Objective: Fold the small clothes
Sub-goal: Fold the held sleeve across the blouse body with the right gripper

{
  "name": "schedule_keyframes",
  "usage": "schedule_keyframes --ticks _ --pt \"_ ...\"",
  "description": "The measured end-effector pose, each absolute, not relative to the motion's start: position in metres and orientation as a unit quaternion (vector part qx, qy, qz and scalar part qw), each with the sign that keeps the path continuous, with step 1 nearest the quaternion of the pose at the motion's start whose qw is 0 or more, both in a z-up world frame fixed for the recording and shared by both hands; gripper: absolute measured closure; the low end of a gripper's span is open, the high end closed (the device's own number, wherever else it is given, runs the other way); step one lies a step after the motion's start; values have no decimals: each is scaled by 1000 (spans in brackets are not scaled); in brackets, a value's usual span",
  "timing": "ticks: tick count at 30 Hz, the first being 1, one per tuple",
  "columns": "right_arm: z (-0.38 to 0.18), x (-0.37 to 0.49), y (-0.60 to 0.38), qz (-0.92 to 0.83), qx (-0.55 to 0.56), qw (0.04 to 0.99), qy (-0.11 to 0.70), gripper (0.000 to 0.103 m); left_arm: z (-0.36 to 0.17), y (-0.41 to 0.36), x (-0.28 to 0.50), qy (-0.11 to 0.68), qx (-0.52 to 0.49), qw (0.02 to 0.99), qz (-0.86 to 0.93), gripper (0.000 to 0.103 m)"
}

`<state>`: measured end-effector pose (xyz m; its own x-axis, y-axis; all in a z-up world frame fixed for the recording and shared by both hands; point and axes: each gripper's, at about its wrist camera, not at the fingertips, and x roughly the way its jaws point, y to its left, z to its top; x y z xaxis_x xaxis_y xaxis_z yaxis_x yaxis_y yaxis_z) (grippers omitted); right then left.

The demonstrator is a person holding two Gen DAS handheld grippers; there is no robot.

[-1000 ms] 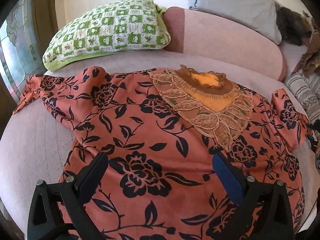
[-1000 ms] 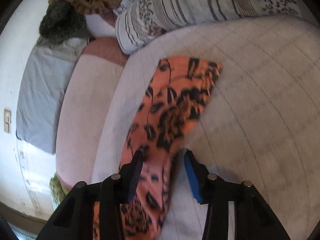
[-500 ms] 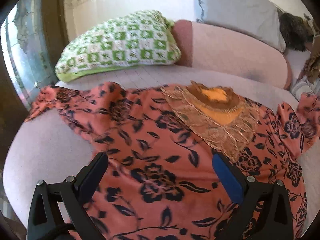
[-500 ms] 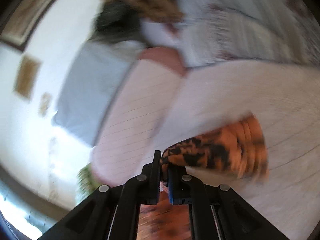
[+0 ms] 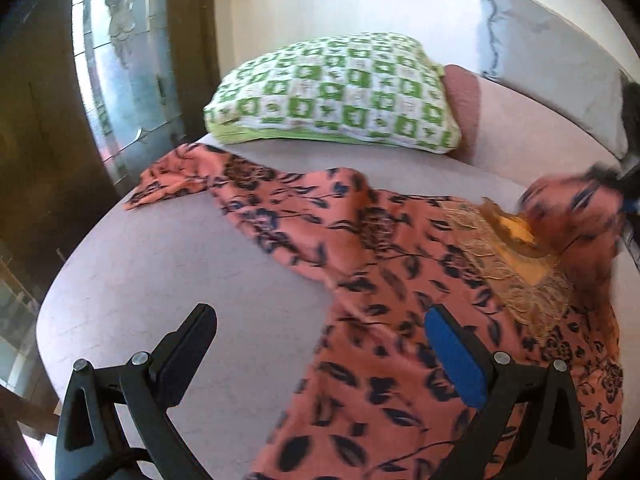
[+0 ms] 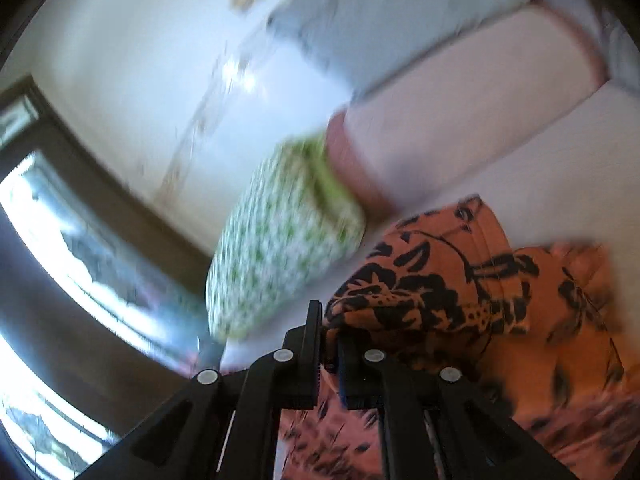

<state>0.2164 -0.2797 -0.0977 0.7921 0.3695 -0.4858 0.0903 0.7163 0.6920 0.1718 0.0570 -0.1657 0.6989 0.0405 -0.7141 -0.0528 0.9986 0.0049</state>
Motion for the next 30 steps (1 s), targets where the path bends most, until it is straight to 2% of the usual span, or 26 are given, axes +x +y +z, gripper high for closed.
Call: schedule_keyframes --ticks 1,2,3,4,5,9,16,22,23,24,25,26,27,30 --pt "-118 221 -254 89 366 862 339 89 -166 61 172 389 -9 921 28 0" --pt "-130 228 -243 94 368 854 357 72 -168 68 173 392 -10 919 33 0" --pt "-145 233 -229 104 374 842 376 32 -169 72 174 394 -9 918 37 0" --pt "-166 235 -217 114 390 824 395 15 -170 76 175 397 -9 917 42 0" --pt "-182 237 -211 118 407 809 408 6 -171 79 177 400 -10 916 45 0" --pt "-213 234 -194 157 430 774 437 6 -175 93 181 408 -20 911 59 0" --pt "-188 185 -240 243 438 780 375 6 -174 78 183 401 -8 915 51 0" --pt "-189 139 -316 162 455 796 365 8 -171 29 177 382 23 924 -1 0" --pt "-193 136 -326 142 464 793 369 14 -171 18 176 379 31 925 -12 0" --pt "-204 132 -340 109 485 785 370 31 -171 3 173 375 42 926 -25 0" --pt "-213 136 -349 84 503 773 377 41 -170 -9 170 372 52 926 -32 0" --pt "-222 135 -358 61 521 759 385 57 -168 -20 168 366 62 928 -40 0" --pt "-229 135 -366 44 533 747 394 67 -166 -29 165 361 68 929 -45 0" --pt "-254 138 -381 1 554 715 427 67 -161 -65 162 344 103 932 -49 0"
